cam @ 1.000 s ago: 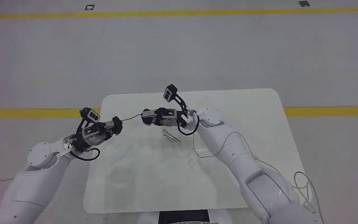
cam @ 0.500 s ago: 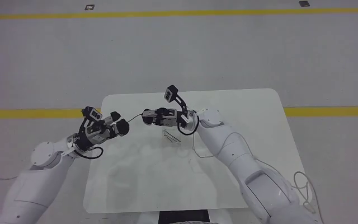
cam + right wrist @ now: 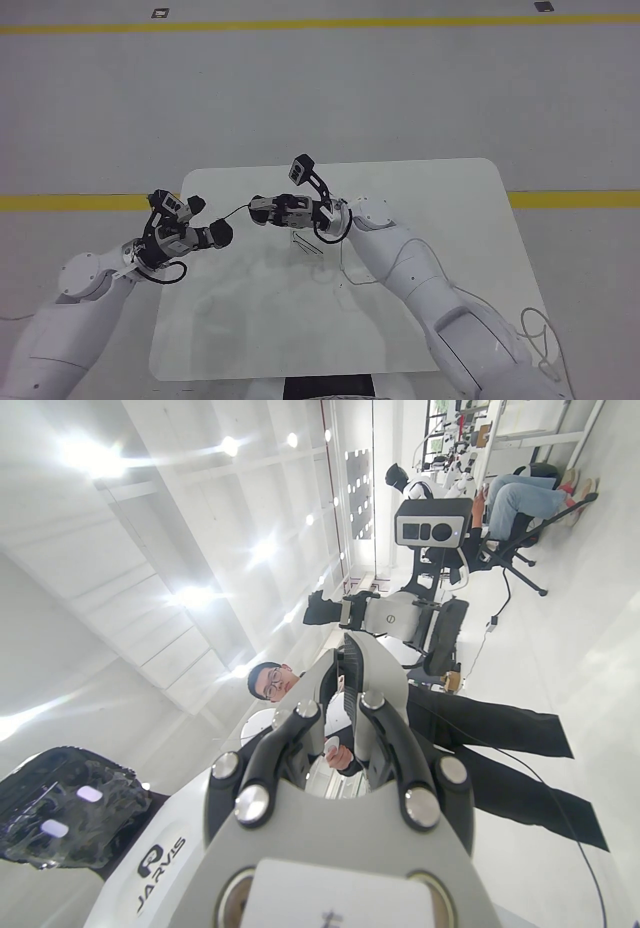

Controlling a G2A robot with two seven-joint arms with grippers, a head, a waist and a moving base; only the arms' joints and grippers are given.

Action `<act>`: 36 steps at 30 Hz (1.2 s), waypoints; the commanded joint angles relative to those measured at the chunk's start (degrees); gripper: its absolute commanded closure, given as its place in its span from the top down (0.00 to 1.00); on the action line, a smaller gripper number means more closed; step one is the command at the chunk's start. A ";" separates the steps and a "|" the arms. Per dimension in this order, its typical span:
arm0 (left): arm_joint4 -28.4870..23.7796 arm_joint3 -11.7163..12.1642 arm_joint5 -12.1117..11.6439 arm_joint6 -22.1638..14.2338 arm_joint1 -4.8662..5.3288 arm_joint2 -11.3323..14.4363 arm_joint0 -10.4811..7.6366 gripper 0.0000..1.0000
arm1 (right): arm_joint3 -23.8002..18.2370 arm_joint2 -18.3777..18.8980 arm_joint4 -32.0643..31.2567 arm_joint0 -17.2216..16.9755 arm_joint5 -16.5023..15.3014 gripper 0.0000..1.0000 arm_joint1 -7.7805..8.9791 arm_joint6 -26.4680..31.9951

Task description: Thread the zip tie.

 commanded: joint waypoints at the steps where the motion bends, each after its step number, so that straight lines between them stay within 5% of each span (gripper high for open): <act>1: -0.10 -0.59 0.36 0.34 -0.14 0.34 0.19 1.00 | -1.21 0.16 -0.62 -0.81 0.59 0.00 0.14 -2.90; 9: -0.64 -0.79 0.65 -0.63 -0.49 0.07 0.51 1.00 | -6.69 0.30 -4.89 -3.28 3.68 0.00 1.22 -6.44; 28: 0.39 -1.63 1.16 1.22 -1.08 0.41 0.33 1.00 | -12.15 -0.17 -10.42 -5.59 6.55 0.00 2.39 -9.31; 31: 0.76 -1.57 0.80 1.23 -1.20 0.31 0.52 0.43 | -13.31 -0.33 -12.96 -5.75 7.34 0.00 2.75 -10.89; 36: 2.03 -1.35 0.73 1.52 -1.32 0.03 0.78 0.06 | -15.18 -0.27 -14.46 -6.43 8.06 0.00 3.21 -12.01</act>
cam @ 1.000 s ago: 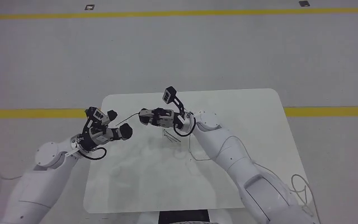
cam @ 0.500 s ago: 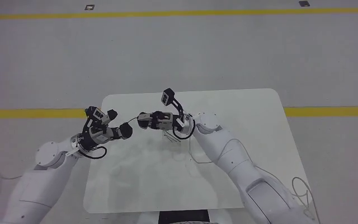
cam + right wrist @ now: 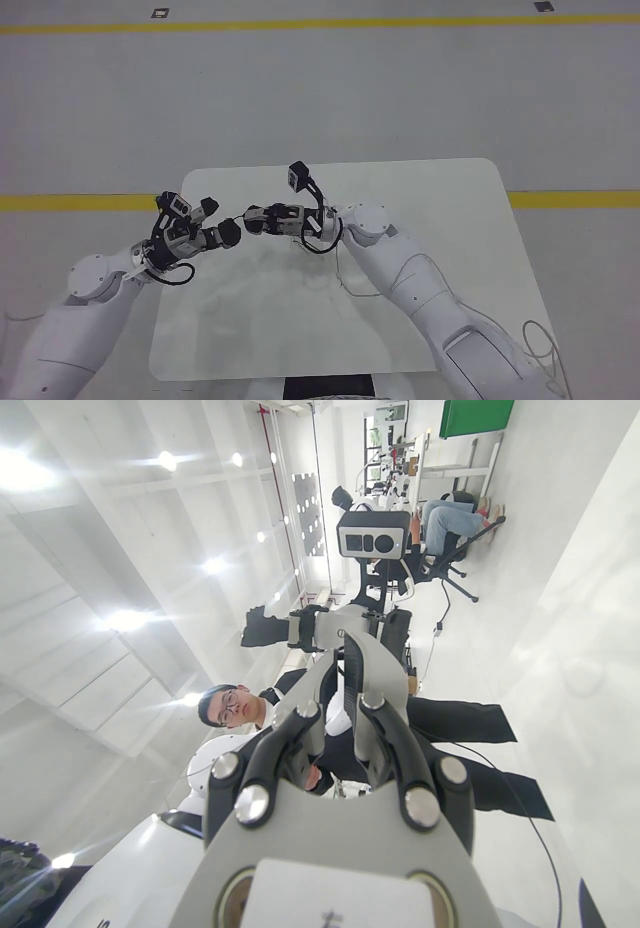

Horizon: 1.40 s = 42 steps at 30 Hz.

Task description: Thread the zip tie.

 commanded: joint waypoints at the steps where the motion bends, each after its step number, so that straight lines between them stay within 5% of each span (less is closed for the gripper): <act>1: 0.36 0.06 0.09 0.18 -0.04 -0.21 0.12 0.04 | -0.53 0.06 -0.26 -0.23 0.22 0.00 0.16 -0.21; 23: 4.52 -0.33 0.98 1.78 -0.40 -1.88 1.33 0.00 | -3.85 -1.25 -2.44 -0.77 1.40 0.00 1.08 -1.07; 37: 4.97 -0.88 1.11 1.67 -0.67 -2.94 2.44 0.17 | -4.06 -1.69 -2.96 -1.11 2.28 0.00 1.60 -2.07; 42: 5.37 -1.01 1.19 1.54 -0.77 -3.14 2.60 0.15 | -4.50 -2.20 -3.55 -1.05 2.53 0.00 1.72 -2.20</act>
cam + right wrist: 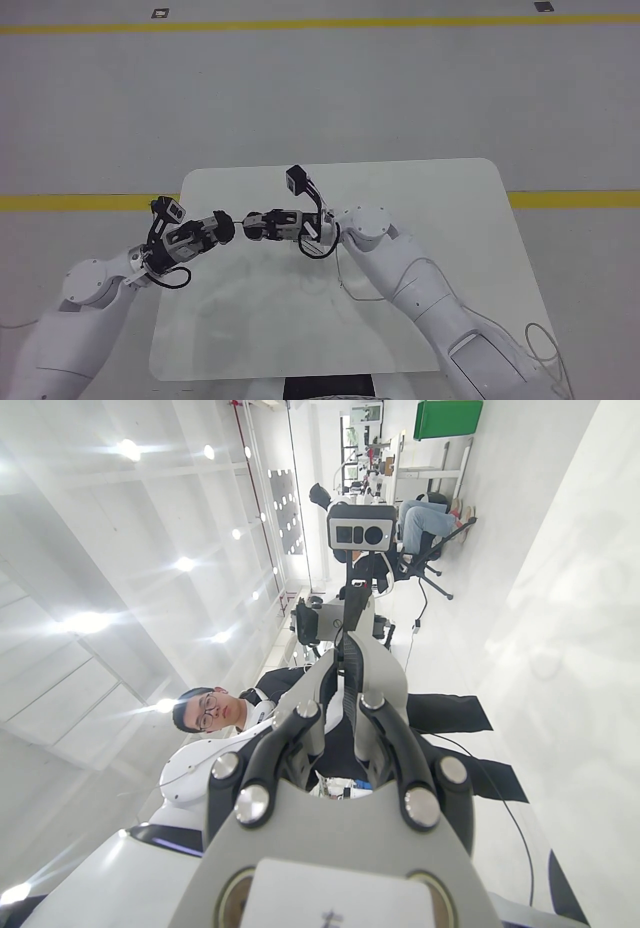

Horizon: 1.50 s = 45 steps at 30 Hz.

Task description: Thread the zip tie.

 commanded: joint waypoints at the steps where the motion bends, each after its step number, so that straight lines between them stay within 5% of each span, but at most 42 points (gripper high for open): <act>1: 0.23 -0.02 -0.01 -0.03 -0.04 -0.04 0.04 0.13 | -0.29 -0.24 -0.18 0.01 0.09 0.00 0.03 0.09; 8: 0.54 -0.12 0.12 -0.18 -0.24 0.05 0.08 0.06 | -0.68 -0.97 -0.29 0.15 0.16 0.00 0.08 0.08; 19: 1.86 -0.14 0.39 -0.29 -0.45 -0.03 0.02 0.15 | -0.44 -1.17 0.41 0.60 -0.25 0.00 0.29 0.32; 34: 2.35 -0.46 0.93 -0.77 -0.74 -0.04 0.07 0.13 | -0.07 -2.29 0.63 1.16 0.22 0.00 0.36 0.68; 45: 2.90 0.02 1.27 -0.71 -0.94 0.02 -0.22 0.00 | 0.35 -2.74 1.16 1.46 0.10 0.00 0.41 0.73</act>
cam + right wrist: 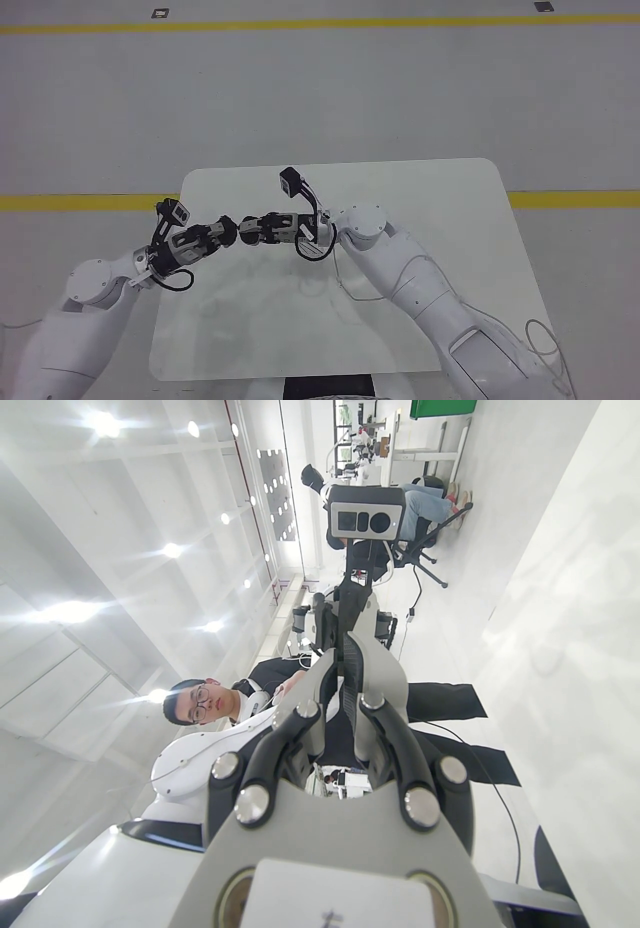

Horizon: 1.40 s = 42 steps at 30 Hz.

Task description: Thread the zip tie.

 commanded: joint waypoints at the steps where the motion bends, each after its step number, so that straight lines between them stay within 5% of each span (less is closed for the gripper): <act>1: 0.01 0.18 -0.06 0.02 -0.04 -0.01 -0.06 0.00 | 0.12 -0.16 0.05 0.02 0.03 0.00 0.00 0.26; 2: 0.03 0.30 -0.32 -0.04 -0.06 -0.05 -0.12 0.00 | 0.23 -0.23 0.11 0.09 0.09 0.04 0.00 0.35; 4: 0.03 0.63 -0.62 -0.16 -0.10 -0.11 -0.19 0.00 | 0.49 -0.04 0.49 0.06 0.07 1.00 0.02 -0.25; 18: -1.08 1.88 -4.19 -4.07 -0.30 -0.86 -0.42 0.00 | -0.13 5.57 -2.55 -0.63 -1.46 1.00 2.25 -4.24; 28: -1.17 1.94 -4.07 -3.74 -0.33 -0.77 -0.40 0.00 | -0.13 5.57 -2.55 -0.63 -1.46 1.00 2.25 -4.24; 31: 1.66 3.61 -8.70 -1.96 -0.63 0.17 -0.56 0.00 | -0.13 5.57 -2.55 -0.63 -1.46 1.00 2.25 -4.24; 34: -1.08 5.66 -8.74 -3.69 -1.28 0.00 -1.28 0.00 | -0.12 5.52 -3.01 -0.69 -1.35 1.00 2.28 -4.61; 37: -1.16 7.51 -8.74 -5.77 -2.33 -1.71 -2.06 0.00 | -1.55 4.13 -13.31 0.13 2.15 1.00 2.85 -9.23; 42: -2.58 10.09 -8.74 -9.90 -5.14 -5.17 -2.75 0.00 | -4.51 3.01 -21.55 0.36 5.76 1.00 3.35 -13.33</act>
